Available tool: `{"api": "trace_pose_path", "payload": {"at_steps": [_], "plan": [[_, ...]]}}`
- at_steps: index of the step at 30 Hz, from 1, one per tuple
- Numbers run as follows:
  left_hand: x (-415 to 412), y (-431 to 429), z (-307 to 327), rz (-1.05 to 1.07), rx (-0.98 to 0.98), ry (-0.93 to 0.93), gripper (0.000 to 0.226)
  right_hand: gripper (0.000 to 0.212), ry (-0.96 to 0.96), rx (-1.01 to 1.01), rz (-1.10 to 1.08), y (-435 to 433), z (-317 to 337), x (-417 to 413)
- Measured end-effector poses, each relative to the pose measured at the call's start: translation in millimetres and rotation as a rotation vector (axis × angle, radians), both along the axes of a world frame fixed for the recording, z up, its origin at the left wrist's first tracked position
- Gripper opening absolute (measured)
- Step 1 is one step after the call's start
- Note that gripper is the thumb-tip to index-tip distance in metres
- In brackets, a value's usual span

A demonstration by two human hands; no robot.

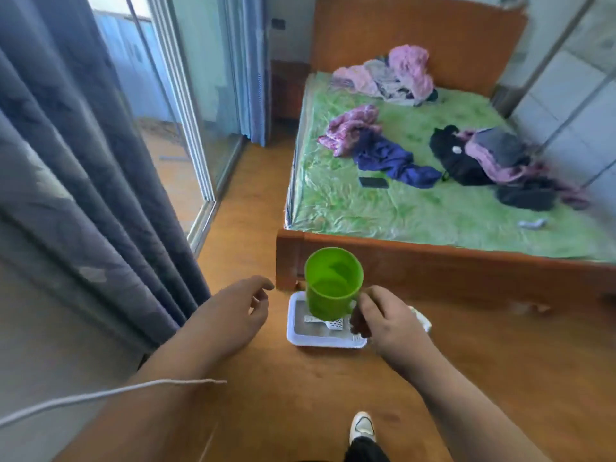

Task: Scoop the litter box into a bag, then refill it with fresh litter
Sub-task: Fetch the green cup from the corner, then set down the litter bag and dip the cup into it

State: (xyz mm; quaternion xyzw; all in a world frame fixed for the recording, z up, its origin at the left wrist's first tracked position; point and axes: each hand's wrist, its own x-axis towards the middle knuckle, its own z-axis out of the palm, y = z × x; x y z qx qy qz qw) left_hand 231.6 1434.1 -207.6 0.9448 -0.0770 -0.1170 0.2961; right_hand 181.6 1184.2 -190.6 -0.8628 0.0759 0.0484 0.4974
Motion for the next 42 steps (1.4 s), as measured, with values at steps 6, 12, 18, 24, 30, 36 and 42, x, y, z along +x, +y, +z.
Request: {"api": "trace_pose_path", "payload": {"at_steps": [6, 12, 18, 24, 30, 36, 42], "plan": [[15.5, -98.5, -24.0, -0.151, 0.056, 0.000, 0.029, 0.028, 0.089, -0.092, -0.149, -103.3, -33.9, -26.0], [25.8, -211.2, -52.7, -0.191, 0.104, 0.037, 0.031, 0.029, 0.152, -0.100, -0.168, -211.3, -58.5, -28.2], [31.5, -321.9, -99.3, -0.166, 0.176, 0.074, 0.027, 0.030, 0.212, -0.113, -0.156, -319.0, -94.5, -17.6], [49.3, -403.8, -154.8, -0.238, 0.304, 0.120, 0.033, 0.028, 0.329, -0.079, -0.287, -397.3, -150.3, 21.0], [102.5, -465.8, -238.8, -0.337, 0.310, 0.198, 0.038, 0.029, 0.395, -0.051, -0.449, -446.5, -228.5, 68.1], [156.8, -531.4, -408.6, -0.264, 0.304, 0.209, 0.038, 0.029, 0.498, -0.024, -0.619, -474.5, -417.6, 101.9], [168.3, -580.5, -622.0, -0.302, 0.316, 0.267, 0.041, 0.026, 0.471, -0.111, -0.425, -502.5, -629.8, 160.1]]}}
